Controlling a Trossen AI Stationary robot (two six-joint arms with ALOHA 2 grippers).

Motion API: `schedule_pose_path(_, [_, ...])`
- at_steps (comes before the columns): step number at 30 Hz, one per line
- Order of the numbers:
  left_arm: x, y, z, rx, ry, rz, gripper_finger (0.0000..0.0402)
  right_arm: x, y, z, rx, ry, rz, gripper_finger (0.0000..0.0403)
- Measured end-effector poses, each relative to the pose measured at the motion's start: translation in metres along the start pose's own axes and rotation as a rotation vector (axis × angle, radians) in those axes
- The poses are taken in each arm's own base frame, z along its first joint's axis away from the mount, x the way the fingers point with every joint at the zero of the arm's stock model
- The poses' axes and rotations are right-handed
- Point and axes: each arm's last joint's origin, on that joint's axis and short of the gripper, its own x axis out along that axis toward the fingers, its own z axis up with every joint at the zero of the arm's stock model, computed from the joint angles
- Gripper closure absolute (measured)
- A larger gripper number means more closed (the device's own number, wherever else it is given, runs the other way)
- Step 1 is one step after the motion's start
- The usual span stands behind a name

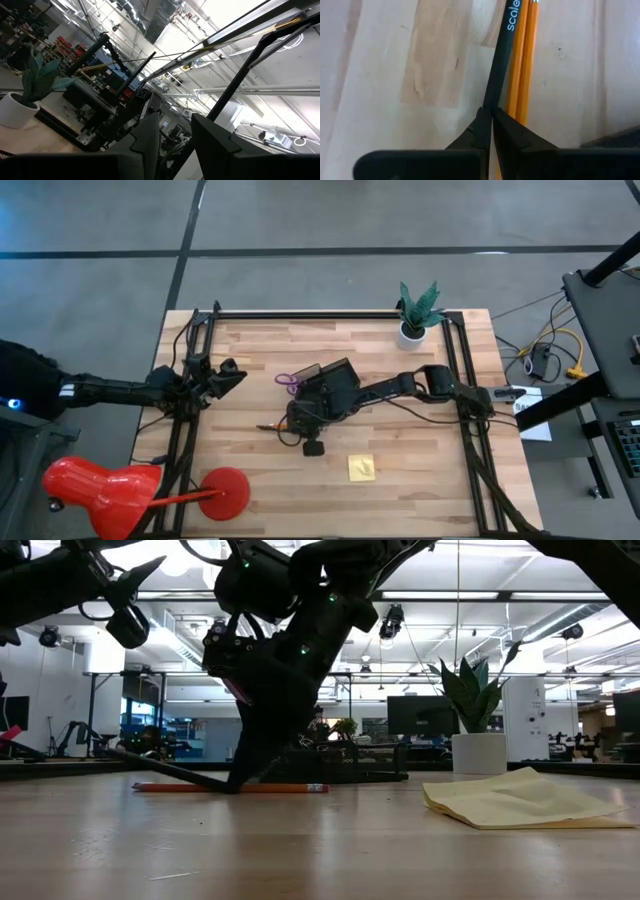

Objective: Pick and place office supplies into organizer
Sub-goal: Put the black ballpen into the black desk organizer

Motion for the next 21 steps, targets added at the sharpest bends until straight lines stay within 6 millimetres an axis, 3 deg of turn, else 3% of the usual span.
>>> schedule_pose_path(14, [0.0, 0.001, -0.001, -0.052, 0.013, 0.003, 0.0302, 0.002, 0.0, 0.005, 0.111, -0.072, -0.014, 0.0395])
schedule_pose_path(21, [-0.004, 0.016, -0.02, -0.132, 0.24, 0.143, 0.0302, 0.007, -0.001, -0.004, 0.156, -0.053, -0.029, 0.0395])
